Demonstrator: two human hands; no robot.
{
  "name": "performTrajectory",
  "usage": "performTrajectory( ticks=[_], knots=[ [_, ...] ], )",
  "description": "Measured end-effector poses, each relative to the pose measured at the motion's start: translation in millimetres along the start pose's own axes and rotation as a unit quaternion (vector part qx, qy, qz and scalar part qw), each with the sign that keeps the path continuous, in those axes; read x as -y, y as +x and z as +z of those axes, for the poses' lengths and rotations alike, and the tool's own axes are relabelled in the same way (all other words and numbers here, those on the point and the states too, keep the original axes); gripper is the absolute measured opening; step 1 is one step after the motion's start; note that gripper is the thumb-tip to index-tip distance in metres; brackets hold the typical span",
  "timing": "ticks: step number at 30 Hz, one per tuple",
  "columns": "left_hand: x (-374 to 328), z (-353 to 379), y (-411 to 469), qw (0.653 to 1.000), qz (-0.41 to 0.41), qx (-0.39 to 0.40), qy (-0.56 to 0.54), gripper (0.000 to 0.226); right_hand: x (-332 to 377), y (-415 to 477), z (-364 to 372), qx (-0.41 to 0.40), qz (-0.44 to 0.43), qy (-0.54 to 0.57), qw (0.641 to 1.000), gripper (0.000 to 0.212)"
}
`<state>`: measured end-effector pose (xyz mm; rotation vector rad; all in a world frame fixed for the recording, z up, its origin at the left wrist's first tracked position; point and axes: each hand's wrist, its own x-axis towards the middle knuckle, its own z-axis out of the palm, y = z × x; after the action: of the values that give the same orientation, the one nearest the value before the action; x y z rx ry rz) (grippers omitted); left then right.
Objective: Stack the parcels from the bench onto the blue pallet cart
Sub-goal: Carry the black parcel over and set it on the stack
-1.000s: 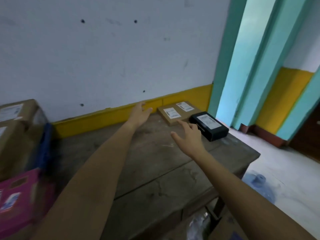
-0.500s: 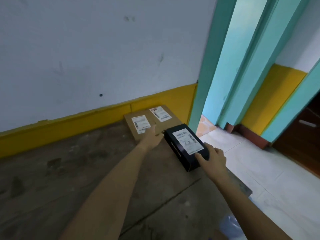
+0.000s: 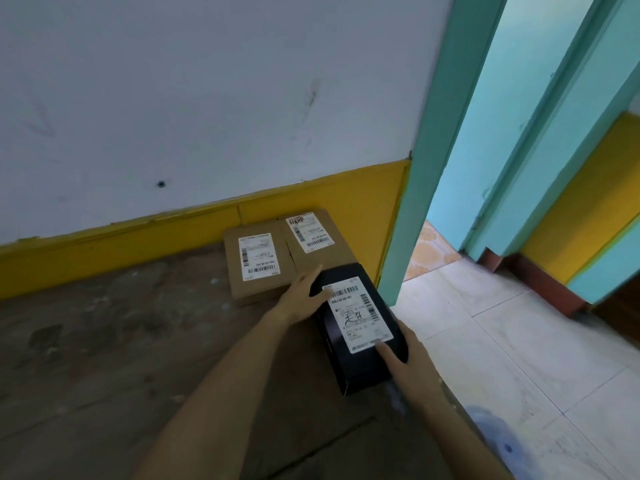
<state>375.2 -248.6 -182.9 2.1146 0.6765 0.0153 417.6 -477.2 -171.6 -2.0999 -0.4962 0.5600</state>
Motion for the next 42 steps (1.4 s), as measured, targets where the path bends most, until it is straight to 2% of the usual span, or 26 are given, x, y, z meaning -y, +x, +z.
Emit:
performTrajectory(
  ticks=[16,23,29,34,37,42],
  knots=[
    [-11.0,8.5,-36.7,0.998,-0.009,-0.069,-0.003,0.057,-1.2,-17.0,-10.5,-0.019,-0.064,-0.007,0.998,0.053],
    [-15.2,-43.2,-108.0,0.989,-0.011,-0.146,0.008,0.058,44.6,-61.3,1.5,0.002,-0.131,-0.012,0.991,0.059],
    [20.2,-128.8,-246.4,0.965,-0.053,-0.256,0.002,0.06,118.4,-129.5,68.4,0.075,-0.228,-0.018,0.971,0.062],
    [72.2,-197.8,-416.4,0.929,-0.094,-0.357,0.002,0.061,177.1,-246.2,155.9,0.151,-0.319,0.023,0.935,0.056],
    [99.5,-231.8,-513.7,0.908,-0.113,-0.4,0.045,0.062,203.6,-321.7,201.5,0.18,-0.335,0.055,0.923,0.058],
    [133.1,-268.4,-645.3,0.881,-0.121,-0.453,0.054,0.061,238.9,-421.2,258.7,0.238,-0.364,0.077,0.897,0.06]
  ],
)
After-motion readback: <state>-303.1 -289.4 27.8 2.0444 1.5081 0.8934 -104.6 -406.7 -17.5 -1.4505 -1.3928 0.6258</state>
